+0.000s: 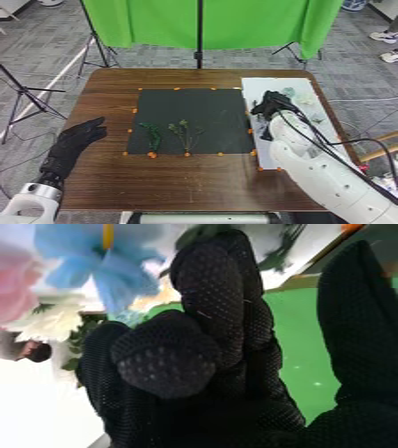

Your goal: Arrange flowers

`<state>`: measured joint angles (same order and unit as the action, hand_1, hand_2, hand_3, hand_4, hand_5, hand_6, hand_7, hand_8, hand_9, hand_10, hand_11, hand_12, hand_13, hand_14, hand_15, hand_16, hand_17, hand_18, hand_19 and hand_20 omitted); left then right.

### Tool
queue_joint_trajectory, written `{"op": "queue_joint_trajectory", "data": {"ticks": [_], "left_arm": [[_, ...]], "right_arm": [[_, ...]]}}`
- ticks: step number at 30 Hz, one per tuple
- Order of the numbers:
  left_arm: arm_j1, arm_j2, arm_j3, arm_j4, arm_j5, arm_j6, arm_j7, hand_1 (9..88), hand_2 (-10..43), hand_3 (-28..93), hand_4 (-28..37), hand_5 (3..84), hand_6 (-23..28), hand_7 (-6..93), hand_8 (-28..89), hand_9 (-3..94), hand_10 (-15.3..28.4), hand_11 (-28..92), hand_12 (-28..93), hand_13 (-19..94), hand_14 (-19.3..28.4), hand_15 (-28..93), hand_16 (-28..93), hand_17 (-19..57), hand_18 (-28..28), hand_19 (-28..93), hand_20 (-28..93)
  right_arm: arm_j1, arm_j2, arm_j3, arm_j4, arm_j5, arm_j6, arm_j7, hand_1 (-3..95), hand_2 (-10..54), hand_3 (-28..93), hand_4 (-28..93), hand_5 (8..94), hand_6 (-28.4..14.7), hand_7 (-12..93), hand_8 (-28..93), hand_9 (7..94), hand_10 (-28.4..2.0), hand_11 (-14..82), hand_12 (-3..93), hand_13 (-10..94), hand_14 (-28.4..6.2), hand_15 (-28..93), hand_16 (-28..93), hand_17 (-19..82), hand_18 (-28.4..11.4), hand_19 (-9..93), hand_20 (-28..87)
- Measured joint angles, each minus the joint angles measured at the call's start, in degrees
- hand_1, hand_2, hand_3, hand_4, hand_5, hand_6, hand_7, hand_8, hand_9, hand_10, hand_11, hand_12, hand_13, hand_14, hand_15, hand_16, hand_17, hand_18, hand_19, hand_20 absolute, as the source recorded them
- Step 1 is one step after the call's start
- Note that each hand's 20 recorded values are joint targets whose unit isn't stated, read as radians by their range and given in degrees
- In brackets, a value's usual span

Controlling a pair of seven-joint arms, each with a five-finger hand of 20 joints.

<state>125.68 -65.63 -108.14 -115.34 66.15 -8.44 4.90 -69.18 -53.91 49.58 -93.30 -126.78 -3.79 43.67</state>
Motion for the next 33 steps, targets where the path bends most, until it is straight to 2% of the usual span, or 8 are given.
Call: {"op": "queue_joint_trajectory", "data": {"ticks": [3, 4, 5, 6, 9, 20, 27, 33], "left_arm": [[-0.1, 0.00, 0.05, 0.00, 0.03, -0.02, -0.02, 26.1, 2.4, 65, -21.3, 43.5, 6.1, 7.4, -5, 42.1, 14.5, 15, 11, 35, 18.5, 13, 2, 9.4, 12.8, 8, 19], [-0.1, 0.00, 0.06, 0.00, 0.03, -0.02, -0.03, 26.1, 2.5, 65, -21.4, 43.5, 6.1, 7.4, -5, 42.1, 14.5, 15, 11, 35, 18.5, 13, 2, 9.4, 12.7, 8, 19], [-0.1, 0.00, 0.06, 0.00, 0.04, -0.02, -0.04, 26.2, 2.5, 65, -21.4, 43.5, 6.1, 7.4, -5, 42.1, 14.5, 15, 11, 35, 18.5, 13, 2, 9.4, 12.7, 8, 19], [-0.1, 0.00, 0.06, 0.00, 0.04, -0.02, -0.05, 26.2, 2.5, 65, -21.4, 43.5, 6.1, 7.4, -5, 42.1, 14.5, 15, 11, 35, 18.5, 13, 2, 9.4, 12.7, 8, 19], [-0.1, 0.00, 0.05, 0.00, 0.04, -0.02, -0.08, 26.1, 2.5, 65, -21.3, 43.5, 6.1, 7.4, -5, 42.1, 14.5, 15, 11, 35, 18.5, 13, 2, 9.4, 12.7, 8, 19], [-0.1, 0.00, -0.02, 0.01, 0.04, -0.11, -0.46, 26.3, 2.6, 65, -21.3, 43.5, 6.1, 7.3, -5, 42.1, 14.4, 15, 11, 35, 18.6, 13, 2, 9.2, 12.8, 8, 19], [0.0, 0.00, -0.17, -0.03, 0.04, -0.14, -0.59, 26.2, 2.5, 65, -21.2, 43.6, 6.2, 7.1, -5, 42.1, 14.4, 15, 11, 35, 18.7, 13, 2, 9.2, 12.8, 8, 19], [0.0, 0.00, -0.17, -0.05, 0.07, -0.15, -0.57, 26.3, 2.6, 65, -21.3, 43.7, 6.3, 6.9, -5, 42.1, 14.4, 15, 11, 35, 18.7, 13, 2, 9.1, 12.8, 8, 19]], "right_arm": [[0.1, -0.2, -0.8, -0.3, -0.5, 0.2, -0.3, 37.5, -9.5, 61, -9, 80.4, -4.8, 29, -7, 87.8, -13.4, 39.8, 29.5, 94, -2.4, 59, 33, 68, -13.1, 93, 56], [0.1, -0.3, -1.0, -0.4, -0.7, 0.2, -0.4, 39.4, -9.5, 61, -9, 80.2, -4.8, 30, -2, 87.9, -13.3, 39.9, 29.3, 94, -2.4, 59, 33, 68, -13.1, 93, 56], [0.2, -0.4, -1.3, -0.4, -0.9, 0.2, -0.5, 43.5, -9.5, 58, -8, 80.1, -4.8, 29, 10, 88.1, -13.3, 40.2, 29.3, 94, -2.2, 60, 32, 68, -13.0, 93, 56], [0.3, -0.5, -1.5, -0.4, -1.1, 0.2, -0.6, 49.0, -9.5, 52, -6, 80.2, -4.8, 29, 16, 88.3, -13.1, 40.8, 29.3, 94, -2.0, 60, 32, 68, -12.8, 93, 56], [0.5, -0.9, -2.4, -0.3, -1.6, 0.1, -0.7, 56.6, -9.5, 49, -3, 80.4, -4.0, 33, 20, 88.9, -12.5, 42.8, 29.8, 94, -1.2, 63, 31, 69, -12.6, 93, 57], [-0.1, -2.0, -2.2, -0.2, 0.0, 1.3, -0.8, 56.5, -9.5, 56, 1, 79.6, -4.5, 38, 22, 89.1, -12.6, 47.3, 30.9, 94, -0.4, 68, 30, 71, -12.8, 93, 61], [-1.6, -1.5, -0.8, -1.2, 2.4, 6.2, -1.5, 56.3, -9.5, 57, 1, 79.3, -5.0, 38, 23, 89.0, -12.6, 48.2, 30.8, 94, 0.1, 68, 30, 72, -12.6, 93, 61], [-1.7, 0.0, -0.3, -5.2, 2.9, 9.2, -2.7, 56.0, -9.5, 57, 1, 79.1, -5.0, 39, 23, 89.0, -12.6, 48.6, 30.4, 94, 0.1, 69, 30, 72, -12.5, 93, 61]]}}
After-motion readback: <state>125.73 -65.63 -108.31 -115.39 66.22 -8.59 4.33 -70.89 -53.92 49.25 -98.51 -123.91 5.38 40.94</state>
